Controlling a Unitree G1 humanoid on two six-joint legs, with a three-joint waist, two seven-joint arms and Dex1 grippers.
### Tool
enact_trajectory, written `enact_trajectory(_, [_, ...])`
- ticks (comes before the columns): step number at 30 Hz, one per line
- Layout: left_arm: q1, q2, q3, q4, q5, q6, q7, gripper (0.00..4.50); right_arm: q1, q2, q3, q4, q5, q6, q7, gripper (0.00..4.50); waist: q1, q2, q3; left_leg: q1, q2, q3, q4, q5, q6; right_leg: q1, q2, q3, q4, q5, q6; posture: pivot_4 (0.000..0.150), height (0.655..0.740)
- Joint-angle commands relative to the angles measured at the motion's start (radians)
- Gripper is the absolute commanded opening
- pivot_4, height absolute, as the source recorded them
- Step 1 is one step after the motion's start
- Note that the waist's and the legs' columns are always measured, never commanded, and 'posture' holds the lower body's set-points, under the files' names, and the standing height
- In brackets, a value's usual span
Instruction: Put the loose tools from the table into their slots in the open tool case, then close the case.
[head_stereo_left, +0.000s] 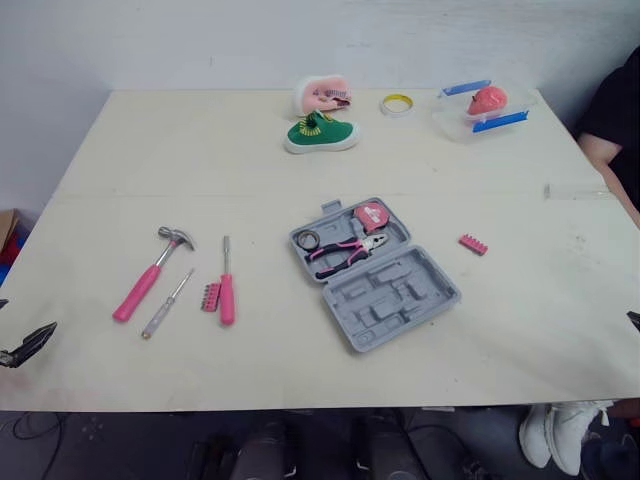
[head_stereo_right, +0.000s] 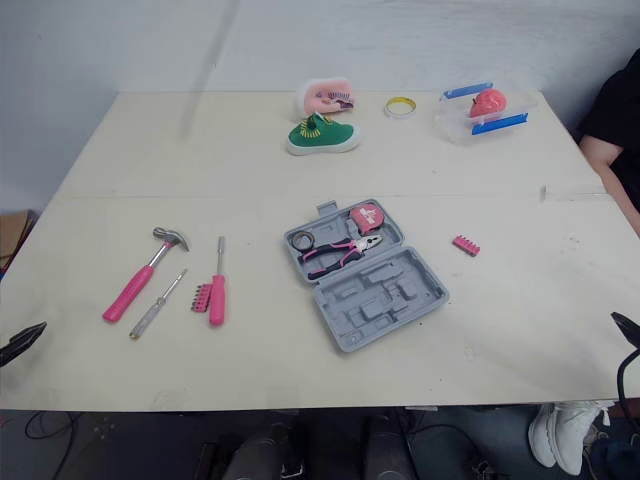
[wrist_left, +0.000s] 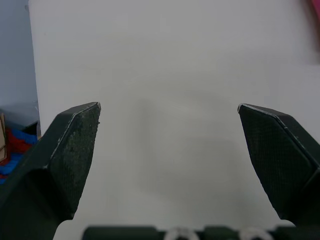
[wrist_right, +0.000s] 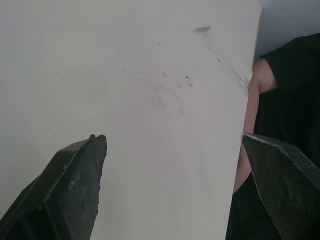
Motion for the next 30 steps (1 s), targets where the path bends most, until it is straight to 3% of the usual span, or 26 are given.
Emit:
enact_trajectory(1, [-0.003,0.005,0.01,-0.011,-0.014,0.001,-0.007,4.44,-0.005,-0.006,-0.019,-0.024,0.019,0.006,0.005,4.5,0.0,0.0,0.0,0.0,0.0,0.0,0.0,0.0,0.0,0.0,0.0,0.0,0.0,0.0,0.0,0.15,0.74])
enact_trajectory(9, [-0.02,-0.018,0.038,-0.025,-0.087,0.078,-0.066,4.44,-0.03,-0.004,-0.006,-0.019,0.018,0.015,0.018,4.5,-0.001,0.0,0.0,0.0,0.0,0.0,0.0,0.0,0.0,0.0,0.0,0.0,0.001,0.0,0.0,0.15,0.74])
enact_trajectory(30, [0.007,-0.037,0.045,-0.123,-0.108,0.119,-0.057,4.44,-0.068,0.001,0.029,0.012,0.018,0.001,0.037,4.5,0.0,0.0,0.0,0.0,0.0,0.0,0.001,0.0,0.0,0.0,0.0,0.0,0.002,0.0,0.0,0.15,0.74])
